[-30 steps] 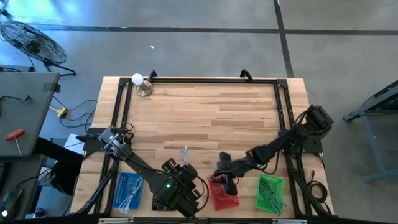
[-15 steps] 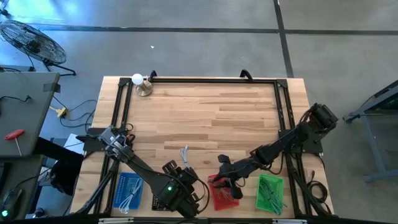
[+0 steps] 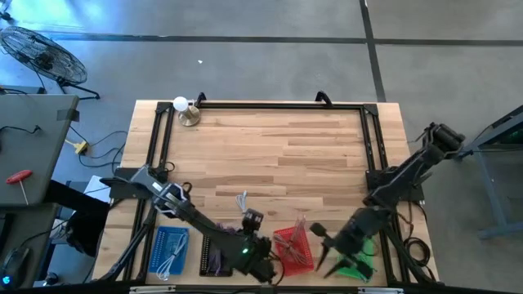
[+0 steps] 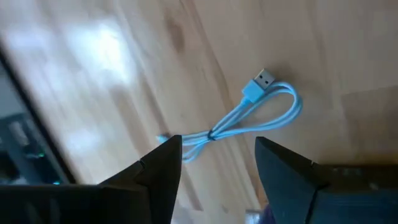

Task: Pick & Place USB Port
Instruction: Put the white charger cable into the blue bin

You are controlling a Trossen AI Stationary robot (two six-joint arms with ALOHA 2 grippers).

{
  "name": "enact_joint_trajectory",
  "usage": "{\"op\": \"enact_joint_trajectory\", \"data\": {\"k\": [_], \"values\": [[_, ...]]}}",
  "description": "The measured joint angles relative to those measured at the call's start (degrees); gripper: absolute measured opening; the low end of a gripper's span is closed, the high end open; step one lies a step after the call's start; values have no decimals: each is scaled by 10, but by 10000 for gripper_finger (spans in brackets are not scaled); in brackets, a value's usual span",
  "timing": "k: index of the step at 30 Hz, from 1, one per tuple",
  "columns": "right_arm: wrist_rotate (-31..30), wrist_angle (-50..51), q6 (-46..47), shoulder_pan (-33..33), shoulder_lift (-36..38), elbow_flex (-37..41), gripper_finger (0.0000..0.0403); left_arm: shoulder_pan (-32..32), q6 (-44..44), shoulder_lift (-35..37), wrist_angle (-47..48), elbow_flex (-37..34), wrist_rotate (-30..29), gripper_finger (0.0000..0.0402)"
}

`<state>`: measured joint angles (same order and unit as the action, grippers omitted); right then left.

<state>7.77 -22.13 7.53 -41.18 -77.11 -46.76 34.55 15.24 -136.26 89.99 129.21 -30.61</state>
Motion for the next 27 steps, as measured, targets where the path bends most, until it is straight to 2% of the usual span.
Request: {"op": "enact_joint_trajectory", "data": {"k": [7, 14, 27], "values": [[-19, 27, -29, -67, 36, 0, 106, -60, -17, -20, -8, 0, 116, 195], [-62, 85, -41, -100, 36, 0, 106, -102, -29, -25, -35, 0, 235, 195], [-93, 108, -35, -138, 36, 0, 106, -113, -74, -48, -52, -1, 278, 195]]}}
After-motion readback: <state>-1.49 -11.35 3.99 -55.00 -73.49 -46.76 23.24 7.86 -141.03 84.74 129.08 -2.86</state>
